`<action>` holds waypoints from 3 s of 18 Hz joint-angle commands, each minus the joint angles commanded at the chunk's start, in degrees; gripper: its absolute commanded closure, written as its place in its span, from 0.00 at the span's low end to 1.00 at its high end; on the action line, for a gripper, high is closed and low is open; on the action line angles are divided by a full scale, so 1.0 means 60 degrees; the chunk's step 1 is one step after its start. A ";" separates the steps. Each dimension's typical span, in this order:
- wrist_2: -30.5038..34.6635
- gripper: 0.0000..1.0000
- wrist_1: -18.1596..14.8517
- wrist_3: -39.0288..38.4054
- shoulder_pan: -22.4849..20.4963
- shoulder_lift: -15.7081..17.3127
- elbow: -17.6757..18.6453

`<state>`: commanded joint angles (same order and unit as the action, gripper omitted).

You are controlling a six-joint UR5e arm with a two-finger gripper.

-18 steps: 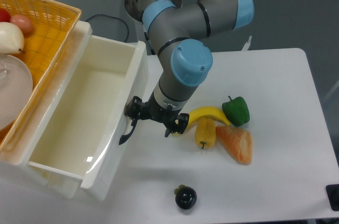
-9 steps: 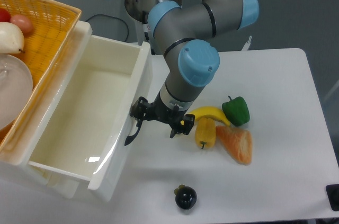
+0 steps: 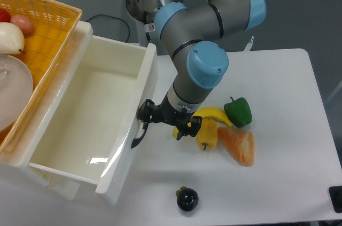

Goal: Slide open the top white drawer
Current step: 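Continue pulling the drawer fully open toward the vegetables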

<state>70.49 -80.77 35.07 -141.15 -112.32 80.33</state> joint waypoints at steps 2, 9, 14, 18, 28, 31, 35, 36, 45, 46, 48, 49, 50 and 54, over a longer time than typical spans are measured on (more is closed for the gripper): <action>0.0000 0.00 0.0000 0.0000 -0.0030 0.0000 0.0000; -0.0015 0.00 -0.0015 0.0000 -0.0030 -0.0015 0.0015; -0.0044 0.00 -0.0015 0.0000 -0.0044 -0.0015 0.0029; -0.0088 0.00 -0.0015 -0.0015 -0.0044 -0.0044 0.0073; -0.0205 0.00 -0.0073 -0.0044 -0.0044 -0.0117 0.0161; -0.0395 0.00 -0.0088 -0.0102 -0.0059 -0.0103 0.0161; -0.0585 0.00 -0.0190 -0.0103 -0.0161 -0.0103 0.0161; -0.0658 0.00 -0.0205 -0.0103 -0.0277 -0.0088 0.0161; -0.0981 0.00 -0.0424 -0.0088 -0.0498 -0.0044 0.0161; -0.1025 0.00 -0.0454 -0.0088 -0.0498 -0.0044 0.0161; -0.1055 0.00 -0.0469 -0.0088 -0.0498 -0.0059 0.0176; -0.1055 0.00 -0.0469 -0.0088 -0.0498 -0.0059 0.0176; -0.1040 0.00 -0.0469 -0.0088 -0.0527 -0.0059 0.0161; -0.0996 0.00 -0.0396 -0.0029 -0.0688 -0.0015 0.0132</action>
<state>64.51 -83.15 34.89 -145.28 -112.41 81.12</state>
